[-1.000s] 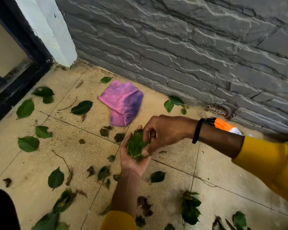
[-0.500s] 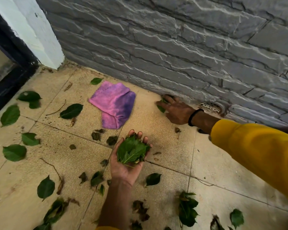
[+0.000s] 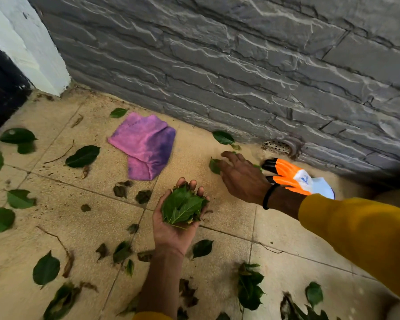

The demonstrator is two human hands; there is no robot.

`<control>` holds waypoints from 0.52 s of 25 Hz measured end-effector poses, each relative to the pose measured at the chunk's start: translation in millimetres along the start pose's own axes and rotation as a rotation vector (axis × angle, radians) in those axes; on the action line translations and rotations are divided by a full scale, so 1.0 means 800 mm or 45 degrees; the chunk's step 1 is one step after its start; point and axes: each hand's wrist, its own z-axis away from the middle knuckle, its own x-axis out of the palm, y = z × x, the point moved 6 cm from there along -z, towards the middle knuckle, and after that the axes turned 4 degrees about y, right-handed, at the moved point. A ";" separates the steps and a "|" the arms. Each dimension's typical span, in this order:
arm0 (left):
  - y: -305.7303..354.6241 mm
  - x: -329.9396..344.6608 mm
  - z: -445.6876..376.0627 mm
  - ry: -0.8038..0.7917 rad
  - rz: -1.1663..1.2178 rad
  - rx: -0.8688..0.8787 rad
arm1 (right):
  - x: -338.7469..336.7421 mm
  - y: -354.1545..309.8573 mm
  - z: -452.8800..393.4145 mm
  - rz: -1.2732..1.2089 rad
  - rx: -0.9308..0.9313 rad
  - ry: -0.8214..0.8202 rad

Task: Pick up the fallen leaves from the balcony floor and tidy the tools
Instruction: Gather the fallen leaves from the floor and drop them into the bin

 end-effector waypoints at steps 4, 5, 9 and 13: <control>-0.006 0.006 0.004 -0.007 -0.025 -0.027 | 0.001 0.065 -0.029 -0.200 0.310 0.033; -0.003 0.004 0.006 -0.003 -0.048 -0.025 | 0.006 0.077 -0.040 -0.285 0.368 -0.001; 0.012 -0.006 0.013 0.001 -0.094 0.008 | 0.022 0.075 -0.071 -0.329 0.433 -0.092; 0.026 -0.009 0.018 0.002 -0.093 0.063 | 0.024 0.065 -0.080 -0.249 0.438 -0.059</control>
